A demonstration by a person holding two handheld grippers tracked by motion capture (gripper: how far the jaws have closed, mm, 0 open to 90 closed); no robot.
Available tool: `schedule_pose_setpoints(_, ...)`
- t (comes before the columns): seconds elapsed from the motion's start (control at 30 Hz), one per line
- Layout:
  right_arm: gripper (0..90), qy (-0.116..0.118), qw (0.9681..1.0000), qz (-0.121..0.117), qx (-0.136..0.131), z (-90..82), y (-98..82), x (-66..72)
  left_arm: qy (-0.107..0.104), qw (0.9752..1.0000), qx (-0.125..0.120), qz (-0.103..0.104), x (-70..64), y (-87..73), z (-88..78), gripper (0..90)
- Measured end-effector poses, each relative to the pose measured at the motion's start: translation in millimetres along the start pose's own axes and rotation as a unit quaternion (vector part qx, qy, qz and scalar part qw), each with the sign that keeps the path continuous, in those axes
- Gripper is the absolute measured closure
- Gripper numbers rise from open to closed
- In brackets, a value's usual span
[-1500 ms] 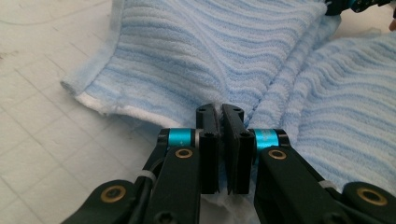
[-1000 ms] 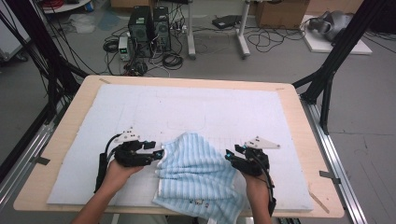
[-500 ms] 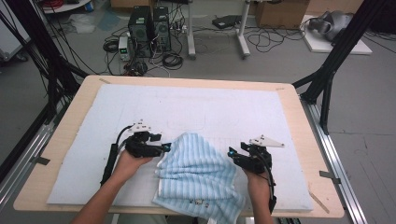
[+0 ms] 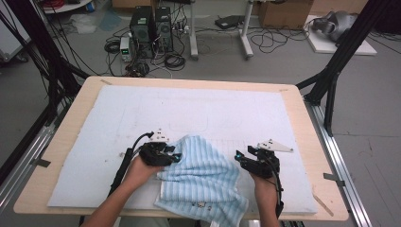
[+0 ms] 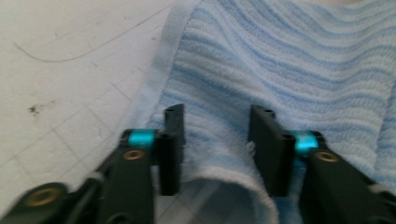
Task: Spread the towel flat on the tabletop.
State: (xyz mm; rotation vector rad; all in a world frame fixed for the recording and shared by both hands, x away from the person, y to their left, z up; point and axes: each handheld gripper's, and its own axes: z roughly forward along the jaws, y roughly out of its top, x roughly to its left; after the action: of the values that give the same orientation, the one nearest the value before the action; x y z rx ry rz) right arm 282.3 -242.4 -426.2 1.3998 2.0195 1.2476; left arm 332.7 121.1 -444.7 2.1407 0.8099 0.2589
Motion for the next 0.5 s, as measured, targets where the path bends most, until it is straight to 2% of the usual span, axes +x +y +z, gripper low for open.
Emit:
schedule_pose_setpoints(0.07, 44.8, -0.001, 1.0000, 0.000, 0.002, 0.5, 1.3, 0.0, 0.000, 1.0000, 0.005, 0.005, 1.6, -0.3, -1.9, 80.5)
schedule_pose_setpoints(0.1, 45.0, -0.002, 1.0000, -0.002, 0.001, 0.4, 2.3, -0.5, 0.000, 1.0000, 0.004, 0.004, 1.8, -0.9, -2.8, 83.4)
schedule_pose_setpoints(0.17, 45.2, -0.004, 1.0000, -0.003, -0.002, -0.3, 3.8, -0.6, 0.005, 1.0000, -0.002, 0.005, 2.4, -3.5, -6.5, 84.8)
schedule_pose_setpoints(0.27, 45.5, -0.005, 1.0000, 0.000, -0.002, -0.1, 3.2, -0.6, 0.006, 0.9998, -0.018, -0.005, 5.3, -9.7, -14.8, 85.1)
schedule_pose_setpoints(0.4, 48.1, -0.006, 1.0000, 0.000, 0.008, 5.8, 0.5, 0.4, 0.012, 0.9993, -0.035, -0.010, 8.1, -13.1, -26.6, 85.2)
schedule_pose_setpoints(0.5, 56.1, -0.016, 0.9984, -0.033, 0.043, 19.2, 0.8, 7.7, 0.015, 0.9990, -0.039, -0.017, 11.1, -14.2, -31.2, 85.2)
